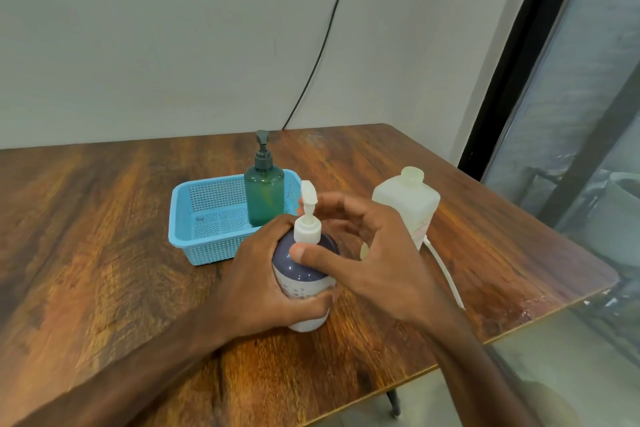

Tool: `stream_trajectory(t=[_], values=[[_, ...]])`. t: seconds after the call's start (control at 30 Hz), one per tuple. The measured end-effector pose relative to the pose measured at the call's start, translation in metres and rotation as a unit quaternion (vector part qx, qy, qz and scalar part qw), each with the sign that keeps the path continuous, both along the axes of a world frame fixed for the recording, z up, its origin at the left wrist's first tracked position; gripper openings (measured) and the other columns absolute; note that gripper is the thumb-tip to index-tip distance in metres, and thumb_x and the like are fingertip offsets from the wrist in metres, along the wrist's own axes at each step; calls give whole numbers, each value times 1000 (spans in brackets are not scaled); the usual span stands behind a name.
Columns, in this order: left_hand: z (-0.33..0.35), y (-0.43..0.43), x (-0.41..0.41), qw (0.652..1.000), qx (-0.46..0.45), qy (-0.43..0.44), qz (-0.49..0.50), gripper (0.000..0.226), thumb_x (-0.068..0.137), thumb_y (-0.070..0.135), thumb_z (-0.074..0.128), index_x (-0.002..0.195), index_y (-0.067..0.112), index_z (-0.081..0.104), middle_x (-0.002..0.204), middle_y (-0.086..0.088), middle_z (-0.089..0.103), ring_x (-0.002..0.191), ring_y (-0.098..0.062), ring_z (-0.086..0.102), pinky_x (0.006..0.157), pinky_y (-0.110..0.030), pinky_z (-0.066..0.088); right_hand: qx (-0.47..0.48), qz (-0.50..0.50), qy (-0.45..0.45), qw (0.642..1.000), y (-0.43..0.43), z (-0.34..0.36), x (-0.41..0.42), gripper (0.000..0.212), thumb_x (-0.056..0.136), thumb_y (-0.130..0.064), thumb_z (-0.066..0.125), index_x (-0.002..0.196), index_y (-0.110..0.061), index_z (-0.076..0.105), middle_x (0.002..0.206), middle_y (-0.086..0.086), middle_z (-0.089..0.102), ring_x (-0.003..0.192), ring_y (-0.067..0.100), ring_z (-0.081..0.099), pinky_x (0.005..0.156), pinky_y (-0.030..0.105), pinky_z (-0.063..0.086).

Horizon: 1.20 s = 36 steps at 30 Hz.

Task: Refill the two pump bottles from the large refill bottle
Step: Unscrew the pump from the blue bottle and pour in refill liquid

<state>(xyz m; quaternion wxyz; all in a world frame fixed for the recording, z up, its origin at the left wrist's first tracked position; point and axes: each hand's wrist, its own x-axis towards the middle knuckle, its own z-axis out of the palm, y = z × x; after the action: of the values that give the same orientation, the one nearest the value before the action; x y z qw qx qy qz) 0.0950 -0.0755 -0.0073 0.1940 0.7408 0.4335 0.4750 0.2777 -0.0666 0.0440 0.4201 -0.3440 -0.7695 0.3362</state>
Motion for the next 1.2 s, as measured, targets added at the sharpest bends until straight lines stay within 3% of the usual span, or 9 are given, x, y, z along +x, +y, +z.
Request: stream_trajectory(t=[0.13,0.3,0.47,0.57,0.67,0.77,0.87,1.07,1.2], values=[[-1,0,0,1000,2,-1,15,74,61,39,97,124,28,60,111,12,71,102,-13,71,83,-39,60,16,-39,46,998,0,-4,-2,36,79,-27,87,111,-25,71,102,-12,72,102,8,69,88,25,59],[0,0,-1,1000,-2,-5,8,75,61,34,98,125,25,61,113,12,70,104,-14,70,85,-37,59,-15,40,8,999,3,2,9,45,89,-11,77,130,-19,62,121,-7,72,119,10,66,100,31,55],[-2,2,-2,1000,-5,-3,4,72,63,31,97,125,22,60,112,7,71,104,-18,70,85,-41,59,45,-47,-44,997,2,-4,-6,44,80,-39,84,119,-29,67,116,-16,69,113,5,65,92,18,55],[-2,1,-2,1000,-12,-11,2,73,63,31,98,125,24,60,112,9,71,103,-17,71,85,-40,59,35,-34,-9,999,1,-3,-7,38,84,-20,83,118,-27,68,111,-17,72,109,3,67,90,18,55],[0,0,-1,1000,-6,-22,-9,77,63,26,99,129,22,59,114,12,71,106,-13,71,88,-32,58,-20,31,32,999,0,1,-4,46,87,4,72,125,-22,66,115,-13,74,115,4,67,95,21,55],[0,2,-1,1000,-12,-16,-17,73,65,26,97,128,21,60,113,10,71,105,-15,71,86,-33,59,0,10,8,1000,0,1,-10,42,87,-11,78,124,-26,67,114,-17,73,114,2,66,94,20,55],[-2,4,-2,1000,-17,-3,-4,70,64,30,97,123,22,61,109,8,72,101,-17,72,82,-40,60,34,-41,-1,999,1,-1,-14,38,84,-28,83,119,-29,69,111,-15,73,109,7,68,94,33,58],[0,2,0,999,-9,-27,-18,76,64,24,99,129,20,59,115,11,71,107,-13,71,88,-30,59,-33,42,53,997,1,2,-6,47,87,8,70,128,-14,64,112,-7,76,114,9,69,99,31,56],[-2,3,-1,1000,-17,-13,-7,74,64,27,98,127,21,60,111,10,72,103,-14,72,85,-35,60,-3,-13,5,1000,2,-1,-9,39,83,-22,84,120,-23,70,113,-13,75,111,6,69,97,34,58]])
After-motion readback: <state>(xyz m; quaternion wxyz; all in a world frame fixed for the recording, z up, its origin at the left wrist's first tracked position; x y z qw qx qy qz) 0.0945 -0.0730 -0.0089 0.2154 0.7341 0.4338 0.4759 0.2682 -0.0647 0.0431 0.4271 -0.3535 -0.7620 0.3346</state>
